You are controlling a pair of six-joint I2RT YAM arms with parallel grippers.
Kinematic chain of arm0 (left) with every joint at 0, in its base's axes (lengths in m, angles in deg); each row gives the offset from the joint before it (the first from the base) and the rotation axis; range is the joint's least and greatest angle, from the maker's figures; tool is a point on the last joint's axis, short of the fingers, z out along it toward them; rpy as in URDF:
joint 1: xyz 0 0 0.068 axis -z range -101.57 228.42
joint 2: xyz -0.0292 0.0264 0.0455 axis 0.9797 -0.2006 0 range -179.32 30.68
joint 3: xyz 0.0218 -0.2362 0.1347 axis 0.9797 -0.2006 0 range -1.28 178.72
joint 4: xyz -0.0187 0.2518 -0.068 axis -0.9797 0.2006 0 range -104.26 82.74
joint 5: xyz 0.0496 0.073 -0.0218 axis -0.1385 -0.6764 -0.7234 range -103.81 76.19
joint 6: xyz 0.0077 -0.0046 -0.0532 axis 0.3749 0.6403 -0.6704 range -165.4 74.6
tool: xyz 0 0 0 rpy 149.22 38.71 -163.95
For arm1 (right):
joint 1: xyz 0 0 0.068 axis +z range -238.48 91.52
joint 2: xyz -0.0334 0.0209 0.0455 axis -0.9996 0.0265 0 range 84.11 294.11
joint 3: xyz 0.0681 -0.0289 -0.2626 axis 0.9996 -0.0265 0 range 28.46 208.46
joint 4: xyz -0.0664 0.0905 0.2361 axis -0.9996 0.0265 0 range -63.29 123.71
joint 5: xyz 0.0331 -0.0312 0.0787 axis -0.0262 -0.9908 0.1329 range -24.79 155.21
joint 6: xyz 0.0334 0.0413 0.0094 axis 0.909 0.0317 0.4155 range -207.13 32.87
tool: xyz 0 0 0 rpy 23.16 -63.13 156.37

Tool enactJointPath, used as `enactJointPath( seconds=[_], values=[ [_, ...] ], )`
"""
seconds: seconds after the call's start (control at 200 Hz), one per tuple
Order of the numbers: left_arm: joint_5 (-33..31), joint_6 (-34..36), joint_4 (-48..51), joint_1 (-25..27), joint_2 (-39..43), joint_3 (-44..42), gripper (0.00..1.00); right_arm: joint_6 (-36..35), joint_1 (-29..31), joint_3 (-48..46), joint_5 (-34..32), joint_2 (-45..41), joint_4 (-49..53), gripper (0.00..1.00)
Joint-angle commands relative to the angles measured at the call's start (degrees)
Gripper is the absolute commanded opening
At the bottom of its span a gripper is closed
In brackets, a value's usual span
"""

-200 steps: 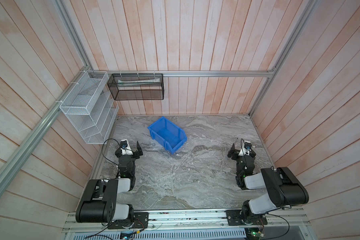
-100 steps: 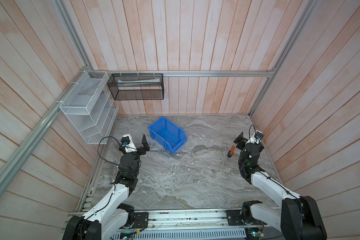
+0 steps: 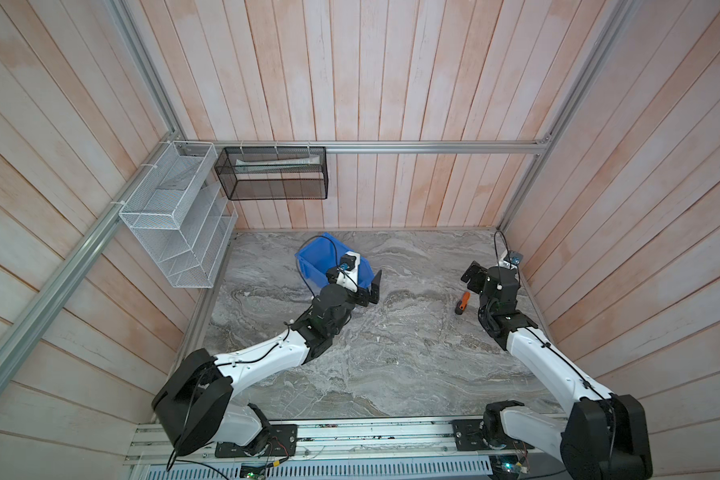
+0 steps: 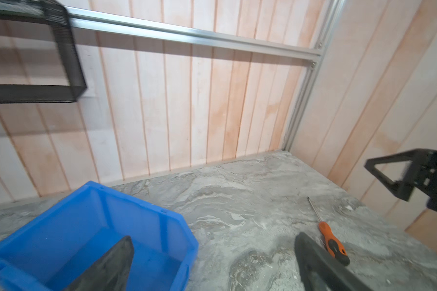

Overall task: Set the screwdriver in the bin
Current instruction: 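Move the right gripper over the orange screwdriver while the left arm nears the bin, then lower the right gripper and close it on the orange screwdriver handle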

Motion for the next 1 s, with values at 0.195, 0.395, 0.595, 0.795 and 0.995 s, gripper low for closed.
enactJointPath(
  seconds=[0.195, 0.395, 0.595, 0.795, 0.995],
  values=[
    [1.3, 7.7, 9.0, 2.8, -7.3, 9.8, 1.00, 4.3, -0.4, -0.3, 12.0, 9.5, 8.2, 0.95],
    [6.2, 9.2, 8.8, 2.7, -7.1, 9.3, 1.00, 5.7, -0.1, -0.9, 13.5, 13.3, 5.5, 0.88],
    [7.5, 9.7, 7.8, 2.7, -6.4, 8.2, 1.00, 7.6, -0.7, -1.0, 9.8, 16.8, 4.9, 0.76],
    [8.5, 9.6, 5.6, 2.4, -5.0, 6.0, 1.00, 7.5, -1.6, -0.7, 9.6, 19.6, 4.5, 0.64],
    [10.5, 8.9, 5.7, 1.4, -4.7, 5.9, 1.00, 8.4, -3.1, -1.7, 12.1, 22.3, 2.3, 0.56]
  ],
)
